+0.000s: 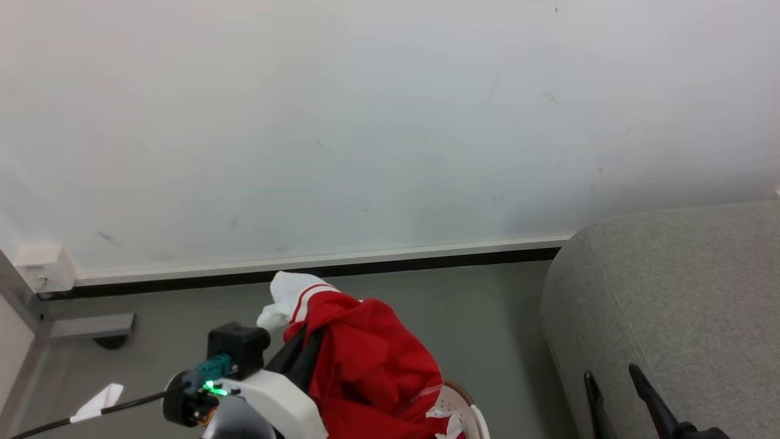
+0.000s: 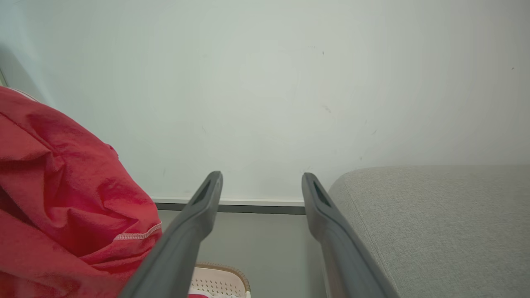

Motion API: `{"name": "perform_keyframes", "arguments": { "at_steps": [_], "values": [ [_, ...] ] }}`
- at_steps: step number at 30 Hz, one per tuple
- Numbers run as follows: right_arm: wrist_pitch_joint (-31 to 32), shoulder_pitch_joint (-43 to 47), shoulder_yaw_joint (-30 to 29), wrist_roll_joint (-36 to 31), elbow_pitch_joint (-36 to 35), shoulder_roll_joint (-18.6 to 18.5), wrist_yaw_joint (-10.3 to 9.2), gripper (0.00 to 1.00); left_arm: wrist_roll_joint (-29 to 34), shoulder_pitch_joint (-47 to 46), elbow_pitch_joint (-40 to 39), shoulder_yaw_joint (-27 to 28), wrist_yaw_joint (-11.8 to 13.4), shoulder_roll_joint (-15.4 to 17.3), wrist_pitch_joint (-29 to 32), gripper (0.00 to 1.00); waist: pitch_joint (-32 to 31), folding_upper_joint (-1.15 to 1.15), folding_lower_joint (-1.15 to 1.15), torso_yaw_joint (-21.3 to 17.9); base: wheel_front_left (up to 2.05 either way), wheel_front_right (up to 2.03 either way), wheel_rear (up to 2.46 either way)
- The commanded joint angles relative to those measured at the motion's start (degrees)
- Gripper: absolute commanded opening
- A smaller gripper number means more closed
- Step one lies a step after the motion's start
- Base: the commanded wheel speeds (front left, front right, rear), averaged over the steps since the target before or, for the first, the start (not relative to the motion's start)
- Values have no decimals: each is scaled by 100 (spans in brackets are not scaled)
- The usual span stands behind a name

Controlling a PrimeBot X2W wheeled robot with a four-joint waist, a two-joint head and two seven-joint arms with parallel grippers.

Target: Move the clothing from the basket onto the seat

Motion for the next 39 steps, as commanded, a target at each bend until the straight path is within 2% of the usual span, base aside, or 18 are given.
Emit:
{"name": "perform_keyframes", "arguments": {
  "at_steps": [1,10,15,18,22,29,35,39],
  "values": [
    [2,48,-3,-27,-30,-14,-12,100,-21,52,-32,16,14,33,8,0,4,0,1,3,0,0,0],
    [2,27,108,-10,-15,-14,-12,100,-7,10,-87,-50,26,51,25,0,3,0,1,38,0,0,0],
    [2,-176,403,-149,-23,-57,-12,100,6,-3,-130,-108,16,48,31,0,21,0,1,26,0,0,0],
    [3,-341,833,-176,78,-171,-12,100,32,-53,-168,-164,0,20,75,0,30,0,1,41,0,0,0],
    [2,-751,1683,-44,336,-320,-12,100,65,-126,-240,-261,-10,-9,116,0,64,0,1,68,0,0,0],
    [16,-1676,2907,231,1067,-256,-13,100,128,-219,-394,-503,-89,-62,244,0,111,0,1,159,0,0,0],
    [4,-2388,3547,499,1786,-98,-12,100,162,-331,-491,-704,-152,-148,358,0,123,0,1,282,0,0,0],
    [-1,-2703,3604,485,2065,-36,-13,100,138,-366,-538,-792,-186,-197,408,0,120,0,1,316,0,0,0]
  ]
}}
